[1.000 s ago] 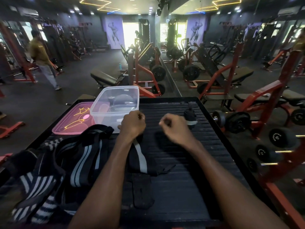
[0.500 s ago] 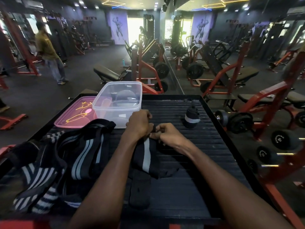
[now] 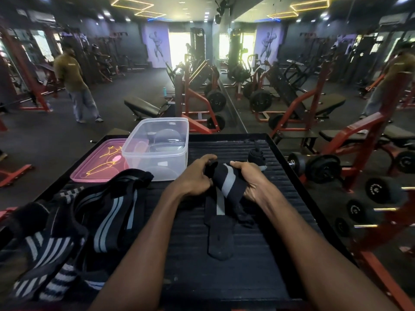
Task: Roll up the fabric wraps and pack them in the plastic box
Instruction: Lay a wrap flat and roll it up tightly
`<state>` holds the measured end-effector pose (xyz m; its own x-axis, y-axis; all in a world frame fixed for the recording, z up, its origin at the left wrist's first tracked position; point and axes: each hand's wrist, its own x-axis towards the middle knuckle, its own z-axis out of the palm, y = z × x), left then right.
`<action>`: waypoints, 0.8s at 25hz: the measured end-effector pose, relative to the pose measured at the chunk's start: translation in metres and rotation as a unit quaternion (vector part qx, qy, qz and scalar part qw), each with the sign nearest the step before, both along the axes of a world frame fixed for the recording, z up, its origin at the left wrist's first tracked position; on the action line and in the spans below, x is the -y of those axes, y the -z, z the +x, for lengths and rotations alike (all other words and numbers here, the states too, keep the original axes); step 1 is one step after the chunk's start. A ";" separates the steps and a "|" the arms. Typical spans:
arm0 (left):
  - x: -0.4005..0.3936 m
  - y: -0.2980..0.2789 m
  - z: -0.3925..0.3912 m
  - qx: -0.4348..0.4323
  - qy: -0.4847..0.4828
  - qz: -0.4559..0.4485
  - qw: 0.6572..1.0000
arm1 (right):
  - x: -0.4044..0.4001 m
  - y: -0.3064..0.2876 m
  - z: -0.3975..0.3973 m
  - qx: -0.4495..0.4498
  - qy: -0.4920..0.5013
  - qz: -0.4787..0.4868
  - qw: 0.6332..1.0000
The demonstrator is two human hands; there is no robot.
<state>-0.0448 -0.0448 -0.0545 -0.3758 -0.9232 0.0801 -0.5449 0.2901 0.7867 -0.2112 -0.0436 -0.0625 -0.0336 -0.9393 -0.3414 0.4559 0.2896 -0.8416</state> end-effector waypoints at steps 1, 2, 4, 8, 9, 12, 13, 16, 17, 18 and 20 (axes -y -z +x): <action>0.000 0.002 -0.003 0.002 -0.001 -0.026 1.000 | 0.001 -0.002 -0.001 0.050 -0.016 -0.001 0.999; 0.001 0.003 -0.005 0.002 -0.023 -0.058 0.998 | 0.001 -0.004 -0.003 0.091 -0.028 -0.007 0.995; 0.006 0.005 -0.004 0.007 -0.097 -0.100 0.990 | 0.000 -0.007 -0.006 0.144 -0.062 -0.038 0.987; 0.013 0.010 0.001 0.009 -0.158 -0.111 0.981 | -0.003 -0.009 -0.011 -0.143 -0.144 -0.112 0.973; 0.013 0.009 0.000 0.004 -0.163 -0.102 0.981 | -0.005 -0.011 -0.009 -0.224 -0.153 -0.124 0.955; 0.012 0.009 -0.002 -0.015 -0.184 -0.091 0.979 | -0.007 -0.012 -0.008 -0.367 -0.123 -0.170 0.906; 0.012 0.009 -0.003 -0.025 -0.193 -0.091 0.977 | -0.006 -0.014 -0.007 -0.363 -0.101 -0.172 0.910; 0.014 0.010 -0.003 -0.078 -0.177 -0.047 0.980 | -0.008 -0.022 -0.005 -0.162 -0.051 -0.112 0.979; 0.015 0.013 -0.003 -0.090 -0.151 -0.016 0.984 | -0.009 -0.026 -0.005 -0.101 -0.039 -0.089 0.990; 0.016 0.016 -0.003 -0.087 -0.127 0.005 0.988 | -0.008 -0.029 -0.006 -0.071 -0.033 -0.072 0.994; 0.016 0.022 -0.002 -0.069 -0.107 0.002 0.992 | -0.010 -0.032 -0.006 -0.023 -0.039 -0.070 0.997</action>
<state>-0.0470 -0.0612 -0.0769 -0.1573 -0.9811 0.1126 -0.4810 0.1757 0.8589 -0.2174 -0.0332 -0.0306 0.0287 -0.9779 -0.2071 0.3959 0.2014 -0.8959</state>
